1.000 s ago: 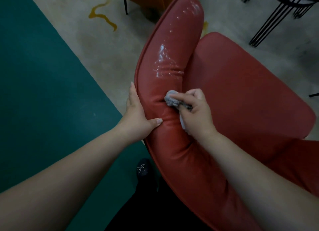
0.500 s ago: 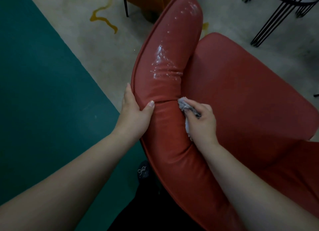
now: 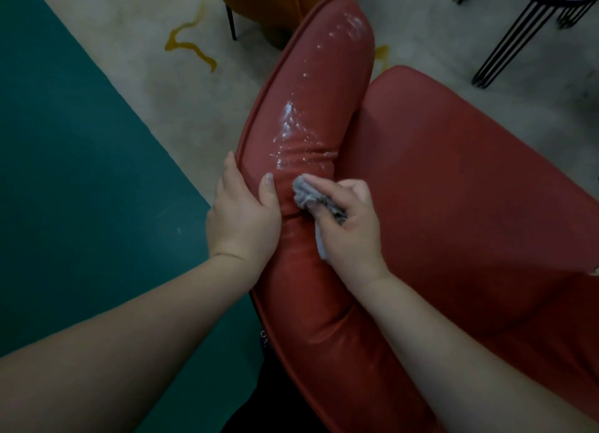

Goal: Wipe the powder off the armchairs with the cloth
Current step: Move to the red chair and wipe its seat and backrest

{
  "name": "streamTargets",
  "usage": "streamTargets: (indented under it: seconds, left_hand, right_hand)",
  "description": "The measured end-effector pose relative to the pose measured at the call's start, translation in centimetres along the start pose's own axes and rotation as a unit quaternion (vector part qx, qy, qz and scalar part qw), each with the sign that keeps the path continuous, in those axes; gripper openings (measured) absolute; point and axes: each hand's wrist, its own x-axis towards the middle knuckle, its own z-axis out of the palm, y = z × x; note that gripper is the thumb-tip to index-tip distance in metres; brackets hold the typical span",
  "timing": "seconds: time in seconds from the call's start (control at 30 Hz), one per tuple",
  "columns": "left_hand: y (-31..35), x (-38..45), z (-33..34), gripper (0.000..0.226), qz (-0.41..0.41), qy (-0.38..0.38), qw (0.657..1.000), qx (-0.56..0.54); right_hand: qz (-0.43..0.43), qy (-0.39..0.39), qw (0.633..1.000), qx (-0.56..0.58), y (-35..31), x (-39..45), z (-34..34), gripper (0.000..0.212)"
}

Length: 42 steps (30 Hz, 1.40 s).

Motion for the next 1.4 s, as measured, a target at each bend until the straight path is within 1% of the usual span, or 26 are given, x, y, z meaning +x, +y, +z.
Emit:
streamTargets:
  seconds: [0.03, 0.07, 0.1, 0.17, 0.23, 0.27, 0.33, 0.4, 0.43, 0.47, 0.57, 0.63, 0.7, 0.8, 0.87, 0.93, 1.0, 1.07, 1.1, 1.13, 1.17, 1.23, 1.27, 1.3, 1.33, 1.4]
  left_hand:
    - [0.1, 0.1, 0.0, 0.063, -0.002, -0.001, 1.0, 0.007]
    - [0.2, 0.0, -0.1, 0.064, -0.004, -0.002, 1.0, 0.014]
    - [0.3, 0.0, -0.1, 0.065, -0.005, -0.003, 1.0, 0.019]
    - [0.3, 0.0, -0.1, 0.068, -0.002, -0.007, 1.0, 0.029]
    - [0.3, 0.0, -0.1, 0.069, 0.002, -0.016, 0.999, 0.032]
    - [0.2, 0.0, -0.1, 0.069, 0.004, -0.021, 0.999, 0.033]
    - [0.2, 0.0, -0.1, 0.07, 0.004, -0.032, 0.999, 0.038]
    - [0.2, 0.1, -0.1, 0.07, 0.002, -0.034, 0.998, 0.047]
    - [0.2, 0.1, -0.1, 0.07, 0.003, -0.036, 0.998, 0.051]
    - [0.2, 0.1, -0.1, 0.07, 0.005, -0.037, 0.998, 0.054]
    - [0.3, 0.0, -0.1, 0.068, 0.002, -0.037, 0.998, 0.059]
    - [0.4, -0.1, -0.1, 0.067, -0.001, -0.038, 0.997, 0.062]
    - [0.4, -0.1, -0.1, 0.067, 0.002, -0.039, 0.997, 0.064]
    - [0.3, 0.1, 0.0, 0.067, -0.001, -0.041, 0.997, 0.068]
    - [0.3, 0.1, 0.0, 0.067, -0.001, -0.042, 0.997, 0.071]
    - [0.4, 0.1, 0.0, 0.067, -0.002, -0.043, 0.997, 0.067]
    - [0.4, 0.0, -0.1, 0.067, -0.004, -0.043, 0.997, 0.067]
    - [0.4, -0.1, -0.1, 0.067, -0.001, -0.041, 0.997, 0.065]
    - [0.4, -0.1, -0.1, 0.067, 0.001, -0.04, 0.997, 0.063]
    - [0.3, -0.1, 0.0, 0.067, 0.002, -0.038, 0.997, 0.061]
    - [0.3, -0.1, 0.0, 0.067, 0.003, -0.037, 0.997, 0.061]
    - [0.2, -0.1, 0.1, 0.067, 0.003, -0.039, 0.997, 0.062]
    - [0.2, 0.0, 0.1, 0.067, 0.003, -0.039, 0.997, 0.062]
    - [0.2, -0.1, 0.0, 0.067, 0.003, -0.039, 0.997, 0.061]
    - [0.2, -0.1, 0.0, 0.067, 0.004, -0.04, 0.997, 0.06]
    - [0.3, -0.1, 0.0, 0.067, 0.004, -0.04, 0.998, 0.057]
  right_hand:
    - [-0.022, 0.002, 1.0, -0.008, 0.1, 1.4, 0.5, 0.037]
    - [-0.025, 0.017, 0.999, -0.017, 0.1, 3.2, 0.9, 0.037]
    - [-0.011, 0.039, 0.999, -0.014, 0.4, 5.2, 1.3, 0.035]
    - [0.044, 0.078, 0.996, -0.005, 1.2, 8.0, 1.5, 0.033]
    - [0.044, 0.094, 0.994, -0.031, 1.6, 7.0, 1.3, 0.035]
    - [0.031, 0.084, 0.995, -0.036, 1.4, 5.5, 1.1, 0.037]
    - [0.011, 0.038, 0.999, -0.01, 0.8, 2.7, 0.9, 0.038]
    - [-0.012, 0.013, 1.0, -0.011, 0.5, 3.1, 1.0, 0.036]
    - [-0.019, 0.018, 0.999, -0.022, 0.6, 4.4, 1.3, 0.035]
    - [-0.019, 0.038, 0.999, -0.026, 0.8, 5.9, 1.6, 0.035]
    - [0.035, 0.112, 0.993, 0.014, 1.8, 9.7, 2.1, 0.034]
    - [0.086, 0.127, 0.988, 0.035, 2.4, 9.6, 2.0, 0.036]
    - [0.093, 0.112, 0.989, 0.038, 2.2, 7.5, 1.7, 0.035]
    - [0.017, 0.048, 0.998, 0.028, 1.3, 4.8, 1.7, 0.035]
    - [-0.024, 0.022, 0.999, -0.007, 1.1, 6.0, 1.8, 0.035]
    - [-0.011, 0.062, 0.998, -0.016, 2.1, 8.3, 2.0, 0.034]
    - [0.048, 0.12, 0.992, 0.006, 2.9, 10.0, 1.8, 0.034]
    - [0.094, 0.145, 0.985, 0.023, 3.3, 9.6, 1.5, 0.034]
    - [0.096, 0.139, 0.985, 0.025, 3.1, 8.7, 1.5, 0.034]
    - [0.079, 0.122, 0.989, 0.024, 2.7, 7.7, 1.6, 0.035]
    - [0.042, 0.097, 0.994, 0.023, 2.2, 6.7, 1.7, 0.035]
    - [-0.034, 0.02, 0.999, 0.032, 1.3, 5.3, 1.8, 0.036]
    - [-0.049, -0.012, 0.998, 0.037, 1.0, 5.3, 1.8, 0.034]
    - [-0.049, -0.016, 0.998, 0.032, 1.1, 5.6, 1.6, 0.033]
    - [-0.037, 0.011, 0.999, 0.022, 1.7, 6.1, 1.4, 0.032]
    - [0.02, 0.081, 0.997, -0.008, 3.7, 7.4, 0.8, 0.032]
